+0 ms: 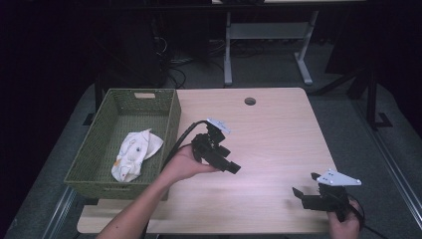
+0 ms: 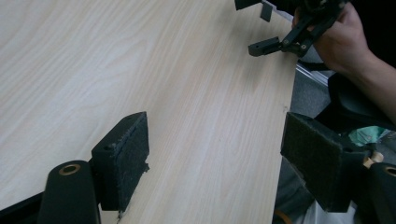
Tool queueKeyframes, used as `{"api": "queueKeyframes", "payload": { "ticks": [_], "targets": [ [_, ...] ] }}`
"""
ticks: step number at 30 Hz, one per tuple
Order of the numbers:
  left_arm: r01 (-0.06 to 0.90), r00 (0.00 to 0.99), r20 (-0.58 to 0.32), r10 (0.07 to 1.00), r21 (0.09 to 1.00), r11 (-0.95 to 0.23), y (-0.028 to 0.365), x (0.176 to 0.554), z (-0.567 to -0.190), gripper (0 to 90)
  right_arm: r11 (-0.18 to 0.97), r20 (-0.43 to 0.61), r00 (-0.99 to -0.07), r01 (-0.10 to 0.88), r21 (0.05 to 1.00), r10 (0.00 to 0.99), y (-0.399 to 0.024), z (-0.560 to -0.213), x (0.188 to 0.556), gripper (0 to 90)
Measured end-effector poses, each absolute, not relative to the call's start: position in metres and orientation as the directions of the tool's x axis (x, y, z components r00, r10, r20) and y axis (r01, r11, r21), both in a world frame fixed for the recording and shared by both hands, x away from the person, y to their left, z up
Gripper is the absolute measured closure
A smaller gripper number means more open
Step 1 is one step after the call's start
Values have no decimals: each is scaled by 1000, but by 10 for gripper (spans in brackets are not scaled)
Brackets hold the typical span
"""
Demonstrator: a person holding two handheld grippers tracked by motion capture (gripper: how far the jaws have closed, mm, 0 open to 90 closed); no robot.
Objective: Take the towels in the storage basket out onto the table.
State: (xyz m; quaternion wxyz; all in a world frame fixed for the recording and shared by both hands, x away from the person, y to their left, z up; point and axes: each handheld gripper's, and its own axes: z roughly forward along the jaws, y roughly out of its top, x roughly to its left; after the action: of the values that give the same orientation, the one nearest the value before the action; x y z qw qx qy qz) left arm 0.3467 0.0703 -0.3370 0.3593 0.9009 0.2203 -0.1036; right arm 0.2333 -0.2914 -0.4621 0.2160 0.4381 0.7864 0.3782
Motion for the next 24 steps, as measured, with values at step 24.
{"api": "queueKeyframes", "payload": {
  "ticks": [24],
  "targets": [
    [488, 872, -317, 373, 612, -622, 135, 360, -293, 219, 334, -13, -524, 523, 784, 851, -290, -462, 233, 140]
  ]
}}
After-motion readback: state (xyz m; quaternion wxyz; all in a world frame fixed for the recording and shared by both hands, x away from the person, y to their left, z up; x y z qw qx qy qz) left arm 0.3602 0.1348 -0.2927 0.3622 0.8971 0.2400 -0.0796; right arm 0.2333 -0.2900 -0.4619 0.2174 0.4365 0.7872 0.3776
